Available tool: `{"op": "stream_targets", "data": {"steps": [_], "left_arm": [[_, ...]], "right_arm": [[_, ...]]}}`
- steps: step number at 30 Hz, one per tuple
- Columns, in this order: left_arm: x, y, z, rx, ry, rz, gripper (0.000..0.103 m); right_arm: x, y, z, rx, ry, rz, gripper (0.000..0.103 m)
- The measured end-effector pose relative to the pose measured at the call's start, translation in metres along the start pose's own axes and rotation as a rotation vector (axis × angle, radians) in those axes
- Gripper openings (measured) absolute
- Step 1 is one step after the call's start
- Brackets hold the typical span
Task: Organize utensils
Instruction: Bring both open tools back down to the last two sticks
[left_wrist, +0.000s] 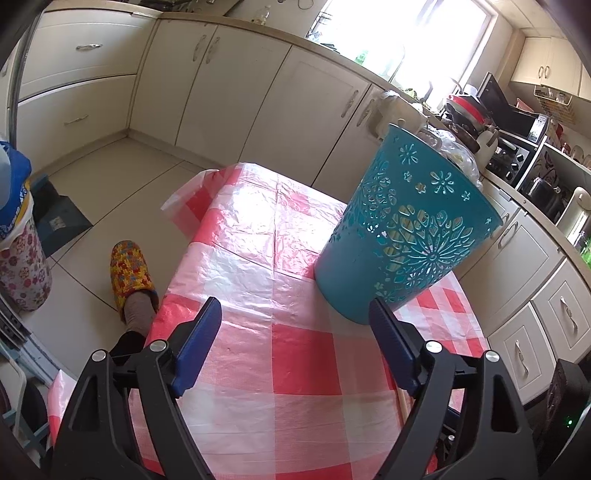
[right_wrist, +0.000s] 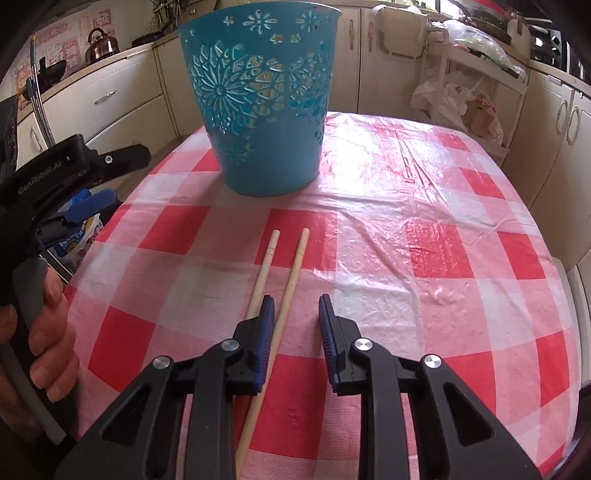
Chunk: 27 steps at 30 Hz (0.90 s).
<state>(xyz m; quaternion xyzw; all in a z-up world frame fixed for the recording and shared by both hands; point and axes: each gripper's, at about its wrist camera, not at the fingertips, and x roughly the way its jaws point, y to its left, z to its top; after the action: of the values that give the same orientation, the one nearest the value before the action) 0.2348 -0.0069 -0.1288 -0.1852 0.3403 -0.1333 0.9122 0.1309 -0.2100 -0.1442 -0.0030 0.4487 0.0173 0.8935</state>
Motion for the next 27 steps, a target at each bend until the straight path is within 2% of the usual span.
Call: {"op": "stream_targets", "data": {"steps": [5,10,21,24,27], "left_arm": [[0.0,0.0,0.0,-0.005,0.0,-0.001,0.079],[0.0,0.0,0.0,-0.005,0.0,-0.001,0.079],[0.002,-0.001,0.0,0.0,0.006,0.005,0.081],[0.002,-0.012,-0.004,0.049,0.036,0.012,0.081],[0.003,-0.042,-0.02,0.166,0.114,0.021,0.081]], "right_arm": [[0.0,-0.003,0.0,0.006,0.003,-0.032,0.025],[-0.002,-0.019,-0.001,0.042,0.006,-0.044,0.018],[-0.009,-0.036,-0.004,0.083,0.039,-0.033,0.016],[-0.009,-0.036,-0.004,0.074,0.037,-0.03,0.016],[-0.01,-0.038,-0.006,0.079,0.026,-0.015,0.015]]}}
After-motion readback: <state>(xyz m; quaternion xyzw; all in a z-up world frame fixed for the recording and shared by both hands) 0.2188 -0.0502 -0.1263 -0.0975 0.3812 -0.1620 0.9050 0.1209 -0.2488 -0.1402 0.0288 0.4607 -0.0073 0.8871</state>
